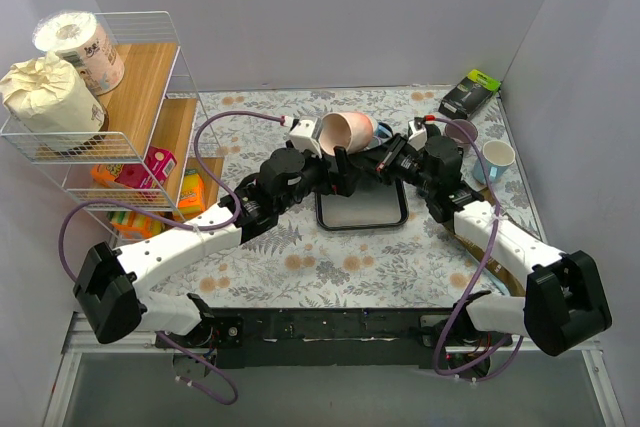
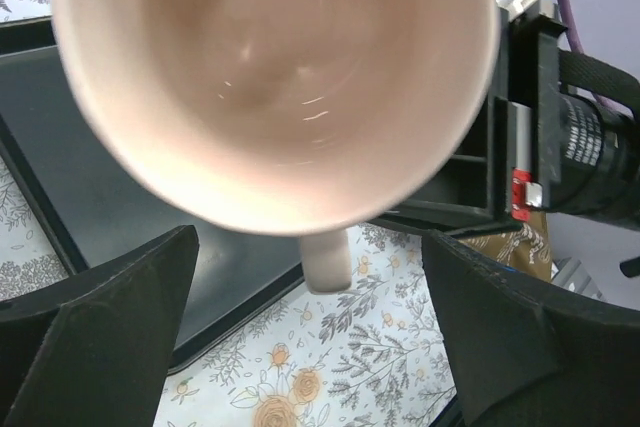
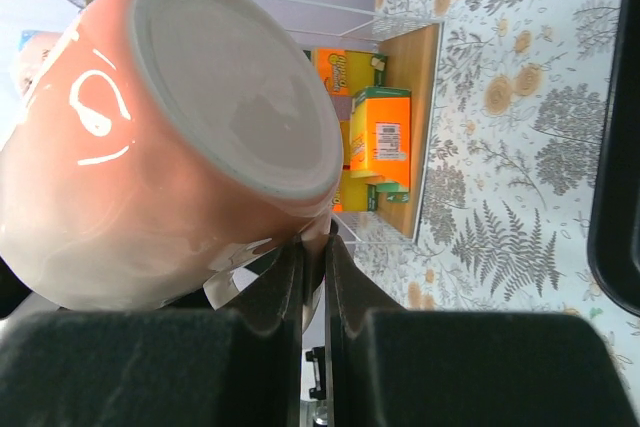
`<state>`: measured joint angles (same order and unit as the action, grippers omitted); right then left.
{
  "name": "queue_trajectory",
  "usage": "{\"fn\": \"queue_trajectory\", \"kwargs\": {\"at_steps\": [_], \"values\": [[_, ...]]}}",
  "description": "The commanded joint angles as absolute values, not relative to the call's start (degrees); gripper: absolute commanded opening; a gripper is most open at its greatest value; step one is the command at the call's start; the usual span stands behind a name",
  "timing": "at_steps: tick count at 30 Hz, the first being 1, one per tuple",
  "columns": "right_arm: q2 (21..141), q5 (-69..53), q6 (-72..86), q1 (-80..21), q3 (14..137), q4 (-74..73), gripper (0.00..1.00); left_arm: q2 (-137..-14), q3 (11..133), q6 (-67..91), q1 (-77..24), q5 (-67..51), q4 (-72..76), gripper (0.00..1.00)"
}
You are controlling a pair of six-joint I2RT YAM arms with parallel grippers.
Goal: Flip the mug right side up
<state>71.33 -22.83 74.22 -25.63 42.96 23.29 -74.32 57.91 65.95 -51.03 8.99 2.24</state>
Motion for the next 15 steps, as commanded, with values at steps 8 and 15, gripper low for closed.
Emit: {"fn": "queue_trajectory", "kwargs": {"at_steps": [8,15], "values": [[67.67,-21.09,74.71,-26.54,45.97,31.55,0.01,-72.25,59.77,69.43,-51.06,11.78,6.41,0.6],[68.11,-22.06,73.39,-26.63,46.84,31.11,0.01,-73.47,59.85,70.22,-51.06,11.6,6.59,0.27]]}}
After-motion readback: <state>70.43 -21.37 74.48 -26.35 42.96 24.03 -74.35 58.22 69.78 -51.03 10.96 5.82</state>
